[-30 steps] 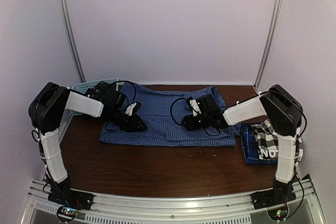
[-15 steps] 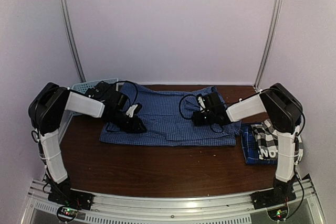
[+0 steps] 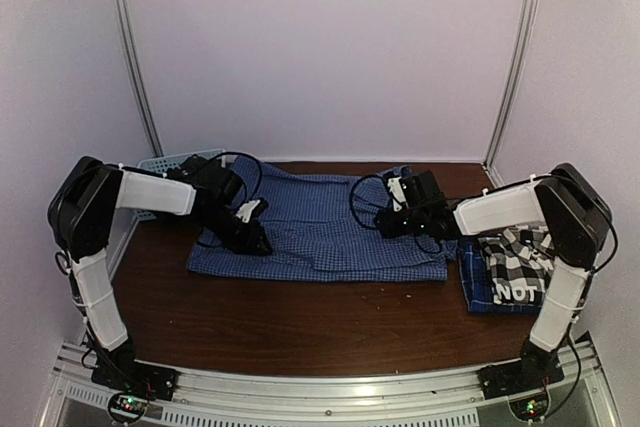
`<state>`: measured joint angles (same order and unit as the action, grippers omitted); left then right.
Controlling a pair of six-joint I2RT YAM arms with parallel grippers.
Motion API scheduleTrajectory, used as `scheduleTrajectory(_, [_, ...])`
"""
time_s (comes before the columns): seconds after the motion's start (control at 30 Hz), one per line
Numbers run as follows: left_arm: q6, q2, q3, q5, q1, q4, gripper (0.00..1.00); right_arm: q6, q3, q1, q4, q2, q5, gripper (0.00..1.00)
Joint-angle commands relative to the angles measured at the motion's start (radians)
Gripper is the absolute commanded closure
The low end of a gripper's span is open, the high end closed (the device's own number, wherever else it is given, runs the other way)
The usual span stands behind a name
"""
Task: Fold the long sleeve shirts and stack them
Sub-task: Smooth out the 1/3-folded shirt at the center of the board, then move the 1/3-folded shirt to the center of the board.
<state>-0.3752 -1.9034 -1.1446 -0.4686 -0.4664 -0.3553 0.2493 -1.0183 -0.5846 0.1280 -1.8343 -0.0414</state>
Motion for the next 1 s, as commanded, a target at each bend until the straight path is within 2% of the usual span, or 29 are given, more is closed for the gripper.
scheduleTrajectory(0.0, [0.039, 0.054, -0.077, -0.033, 0.002, -0.093, 0.69, -0.022, 0.035, -0.057, 0.026, 0.048, -0.055, 0.50])
scheduleTrajectory(0.1, [0.035, 0.056, -0.099, -0.103, 0.002, -0.050, 0.68, -0.010, 0.055, -0.088, 0.044, 0.039, -0.063, 0.50])
scheduleTrajectory(0.3, [-0.045, 0.019, -0.079, -0.196, -0.025, 0.164, 0.68, 0.034, 0.120, -0.105, 0.083, 0.008, -0.079, 0.51])
scheduleTrajectory(0.4, [-0.058, -0.041, -0.097, -0.151, -0.049, 0.208, 0.68, 0.056, 0.151, -0.106, 0.074, 0.004, -0.062, 0.51])
scheduleTrajectory(0.6, [-0.045, -0.124, -0.081, 0.000, -0.072, 0.193, 0.69, 0.097, 0.182, -0.107, -0.058, 0.002, 0.036, 0.51])
scheduleTrajectory(0.97, [-0.048, -0.078, 0.090, 0.132, -0.180, 0.192, 0.69, 0.193, 0.269, -0.110, -0.249, 0.055, 0.086, 0.50])
